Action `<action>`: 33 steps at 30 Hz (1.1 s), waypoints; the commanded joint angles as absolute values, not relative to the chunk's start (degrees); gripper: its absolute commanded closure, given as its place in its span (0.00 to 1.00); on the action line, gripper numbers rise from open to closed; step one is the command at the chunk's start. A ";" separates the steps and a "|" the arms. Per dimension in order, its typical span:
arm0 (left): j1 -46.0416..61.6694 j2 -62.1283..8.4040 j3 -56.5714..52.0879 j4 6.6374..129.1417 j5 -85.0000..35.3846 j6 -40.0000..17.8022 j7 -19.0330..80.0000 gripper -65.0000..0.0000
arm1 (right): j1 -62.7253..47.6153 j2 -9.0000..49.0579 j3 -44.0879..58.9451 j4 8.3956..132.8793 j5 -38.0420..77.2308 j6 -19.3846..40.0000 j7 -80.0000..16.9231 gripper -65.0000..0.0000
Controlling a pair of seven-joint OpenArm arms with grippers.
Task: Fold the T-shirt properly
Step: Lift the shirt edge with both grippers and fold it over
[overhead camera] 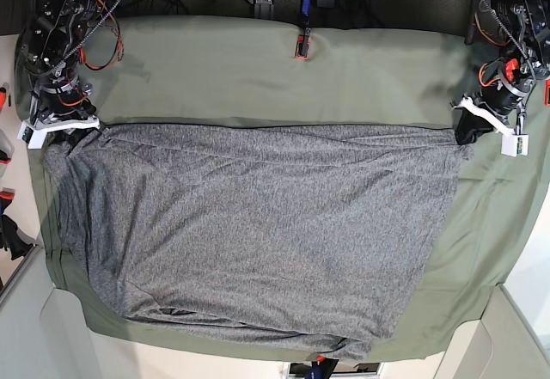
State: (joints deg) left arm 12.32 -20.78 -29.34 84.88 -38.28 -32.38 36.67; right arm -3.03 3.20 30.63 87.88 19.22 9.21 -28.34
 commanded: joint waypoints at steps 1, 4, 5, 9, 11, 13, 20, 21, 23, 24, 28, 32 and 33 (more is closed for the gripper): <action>11.20 -22.28 -29.69 86.39 -39.18 -32.40 35.64 1.00 | -1.91 4.12 30.81 89.62 19.49 9.47 -26.61 1.00; 9.76 -23.68 -29.63 86.52 -38.98 -32.38 35.79 1.00 | -0.16 4.12 30.81 89.67 19.38 9.43 -26.59 1.00; 9.21 -24.14 -29.65 86.52 -38.85 -32.36 35.77 1.00 | 0.51 4.12 30.81 89.67 19.38 9.45 -26.59 1.00; 7.03 -25.91 -28.75 86.39 -38.44 -32.34 35.79 1.00 | 2.96 4.12 30.79 89.23 19.29 9.47 -26.59 1.00; 5.15 -26.61 -26.70 85.73 -37.06 -31.92 35.77 1.00 | 4.58 4.12 30.79 88.07 18.90 9.47 -26.61 1.00; 2.50 -27.09 -23.68 84.23 -34.81 -30.30 35.09 1.00 | 6.44 4.12 30.79 86.37 18.26 9.52 -26.59 1.00; -8.69 -27.18 -14.92 73.47 -28.84 -27.64 32.25 1.00 | 11.35 4.51 30.79 77.91 16.43 10.68 -24.91 1.00; -10.26 -27.18 -14.02 71.55 -28.56 -27.64 31.97 1.00 | 11.88 4.73 30.79 76.73 16.23 10.96 -24.36 1.00; -13.21 -27.18 -12.58 67.55 -27.51 -27.64 30.98 1.00 | 12.75 5.08 30.79 74.72 16.23 11.46 -23.73 1.00; -14.61 -27.18 -12.01 65.45 -27.00 -27.64 30.59 1.00 | 13.06 5.32 30.79 73.93 16.25 11.49 -23.64 1.00; -18.87 -27.16 -11.46 57.71 -26.72 -27.70 28.86 1.00 | 13.91 6.35 30.79 71.18 16.27 12.97 -22.44 1.00; -20.34 -27.18 -11.46 54.41 -27.68 -29.82 29.30 0.89 | 13.93 6.52 30.74 70.83 17.37 14.15 -22.41 1.00; -20.32 -27.20 -11.49 54.41 -28.75 -29.82 30.44 0.79 | 13.93 6.52 30.74 70.83 18.06 14.15 -22.46 1.00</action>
